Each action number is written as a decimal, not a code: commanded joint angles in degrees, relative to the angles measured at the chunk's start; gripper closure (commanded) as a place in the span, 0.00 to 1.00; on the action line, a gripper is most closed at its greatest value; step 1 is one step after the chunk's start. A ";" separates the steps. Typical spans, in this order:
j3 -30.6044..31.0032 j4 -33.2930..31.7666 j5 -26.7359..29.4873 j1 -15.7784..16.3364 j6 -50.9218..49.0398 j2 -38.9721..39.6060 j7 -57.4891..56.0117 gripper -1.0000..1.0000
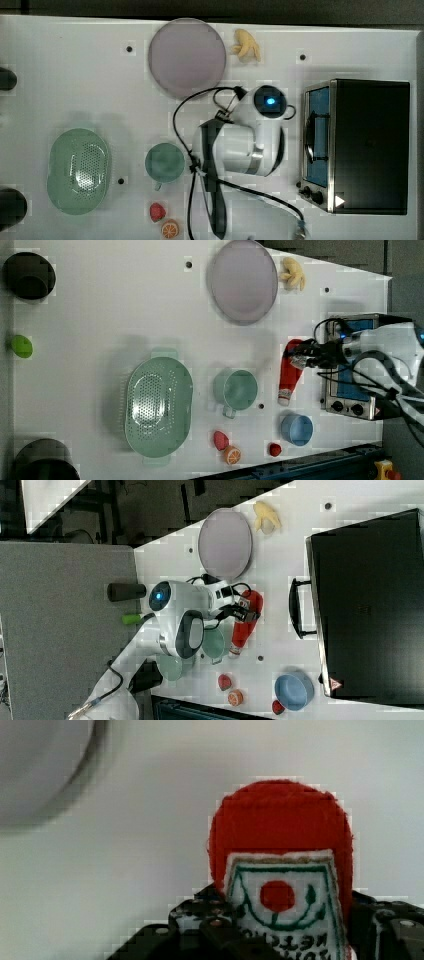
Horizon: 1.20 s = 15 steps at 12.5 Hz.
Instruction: Pick ketchup from strainer and place it on the table
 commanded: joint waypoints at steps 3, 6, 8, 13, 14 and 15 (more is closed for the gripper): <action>0.47 0.36 -0.04 1.24 5.29 1.47 -2.48 0.06; 0.93 1.24 0.36 1.25 3.52 -2.39 -1.78 0.00; 1.30 3.80 0.49 1.25 0.05 -6.74 1.19 0.00; 1.54 16.17 0.49 1.30 -20.64 -16.01 12.27 0.00; 1.55 18.99 0.49 1.32 -23.45 -17.09 14.32 0.00; 1.54 21.61 0.49 1.32 -25.85 -17.87 16.30 0.00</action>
